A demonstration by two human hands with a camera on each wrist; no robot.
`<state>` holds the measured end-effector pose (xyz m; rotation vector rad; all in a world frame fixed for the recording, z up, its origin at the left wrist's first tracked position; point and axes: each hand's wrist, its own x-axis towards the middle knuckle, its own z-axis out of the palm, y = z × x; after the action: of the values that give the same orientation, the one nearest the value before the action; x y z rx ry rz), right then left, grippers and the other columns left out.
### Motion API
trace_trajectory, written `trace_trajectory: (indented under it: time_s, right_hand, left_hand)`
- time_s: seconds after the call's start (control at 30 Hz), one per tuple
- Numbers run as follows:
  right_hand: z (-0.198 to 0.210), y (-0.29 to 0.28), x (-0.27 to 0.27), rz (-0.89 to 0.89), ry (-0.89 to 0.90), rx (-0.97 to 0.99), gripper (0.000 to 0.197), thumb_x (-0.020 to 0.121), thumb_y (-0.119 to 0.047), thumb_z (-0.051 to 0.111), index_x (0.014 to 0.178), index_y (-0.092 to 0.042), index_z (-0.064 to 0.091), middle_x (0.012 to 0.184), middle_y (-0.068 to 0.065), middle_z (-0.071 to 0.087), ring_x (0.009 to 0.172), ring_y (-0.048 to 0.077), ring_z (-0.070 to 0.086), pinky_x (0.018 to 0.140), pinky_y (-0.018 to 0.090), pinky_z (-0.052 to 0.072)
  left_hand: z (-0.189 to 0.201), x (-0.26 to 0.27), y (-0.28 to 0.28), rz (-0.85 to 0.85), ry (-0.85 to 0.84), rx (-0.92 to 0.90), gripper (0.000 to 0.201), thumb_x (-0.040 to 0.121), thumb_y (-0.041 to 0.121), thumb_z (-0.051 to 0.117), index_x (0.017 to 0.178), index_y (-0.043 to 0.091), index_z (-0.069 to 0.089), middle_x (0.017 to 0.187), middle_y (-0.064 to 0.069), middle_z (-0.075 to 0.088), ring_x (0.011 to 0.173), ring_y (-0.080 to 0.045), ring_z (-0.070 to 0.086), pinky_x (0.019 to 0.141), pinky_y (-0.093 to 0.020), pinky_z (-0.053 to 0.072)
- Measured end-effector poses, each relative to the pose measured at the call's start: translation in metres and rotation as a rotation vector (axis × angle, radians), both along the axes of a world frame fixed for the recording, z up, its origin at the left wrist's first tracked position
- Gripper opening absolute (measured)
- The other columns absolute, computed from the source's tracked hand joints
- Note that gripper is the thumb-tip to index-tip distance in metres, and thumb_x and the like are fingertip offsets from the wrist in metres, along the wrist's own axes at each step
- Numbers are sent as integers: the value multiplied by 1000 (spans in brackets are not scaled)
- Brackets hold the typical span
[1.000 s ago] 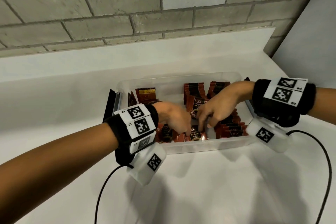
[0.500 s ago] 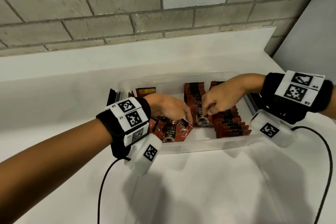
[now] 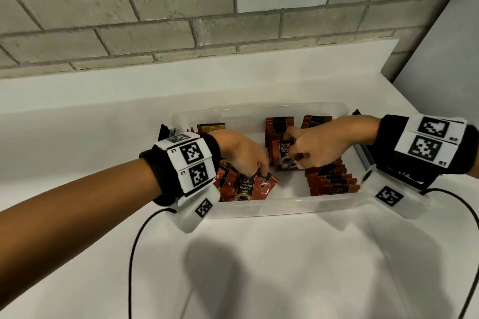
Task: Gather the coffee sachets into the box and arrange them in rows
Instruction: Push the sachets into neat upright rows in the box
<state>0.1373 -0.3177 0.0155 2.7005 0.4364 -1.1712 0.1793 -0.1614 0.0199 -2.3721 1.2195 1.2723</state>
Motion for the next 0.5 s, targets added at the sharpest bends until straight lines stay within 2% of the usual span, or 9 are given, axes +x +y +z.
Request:
trace_trajectory:
  time_s: [0.07, 0.13, 0.2, 0.27, 0.37, 0.43, 0.5]
  right_hand:
    - [1, 0, 0, -3, -2, -2, 38, 99, -34, 40, 120, -6, 56, 142, 11, 22, 94, 25, 58, 89, 41, 50]
    - [1, 0, -1, -12, -9, -7, 38, 99, -33, 40, 120, -6, 55, 142, 13, 22, 89, 22, 55, 88, 41, 50]
    - [1, -1, -1, -19, -21, -11, 36, 100, -31, 40, 122, -6, 53, 144, 16, 21, 89, 24, 56, 88, 41, 50]
    - [2, -3, -1, -26, -27, -5, 38, 100, -31, 40, 127, -7, 50, 145, 15, 19, 98, 30, 59, 88, 42, 50]
    - [7, -3, 0, -35, -48, 42, 38, 100, -31, 40, 129, -9, 50, 144, 13, 22, 102, 29, 56, 91, 41, 48]
    - [12, -5, 1, -47, -68, 87, 38, 100, -33, 39, 128, -11, 51, 142, 13, 26, 108, 27, 52, 96, 40, 45]
    - [17, -4, 4, -60, -83, 126, 40, 100, -34, 39, 131, -12, 51, 139, 9, 30, 113, 26, 50, 99, 38, 42]
  left_hand:
    - [-4, 1, 0, -63, 1, 39, 62, 94, 17, 54, 148, 26, 26, 151, -2, 32, 136, -22, 32, 92, -27, 30]
    - [-9, 0, -2, -129, -2, 78, 75, 90, 21, 62, 150, 27, 17, 153, -2, 29, 137, -24, 32, 97, -32, 33]
    - [-14, 0, -5, -208, -58, 122, 80, 88, 25, 65, 150, 26, 16, 152, -3, 30, 137, -26, 31, 96, -34, 35]
    - [-18, -1, -5, -290, -147, 168, 79, 85, 30, 67, 149, 30, 20, 151, -3, 30, 137, -28, 30, 98, -40, 37]
    - [-21, 1, 0, -364, -257, 184, 70, 82, 31, 71, 141, 32, 33, 144, -3, 35, 135, -30, 29, 96, -44, 40]
    - [-22, 4, 4, -355, -262, 151, 61, 82, 27, 71, 135, 28, 41, 137, -3, 40, 128, -29, 34, 87, -39, 41]
    - [-20, 7, 8, -319, -208, 111, 46, 82, 22, 70, 123, 23, 50, 118, 0, 48, 115, -25, 44, 75, -31, 39]
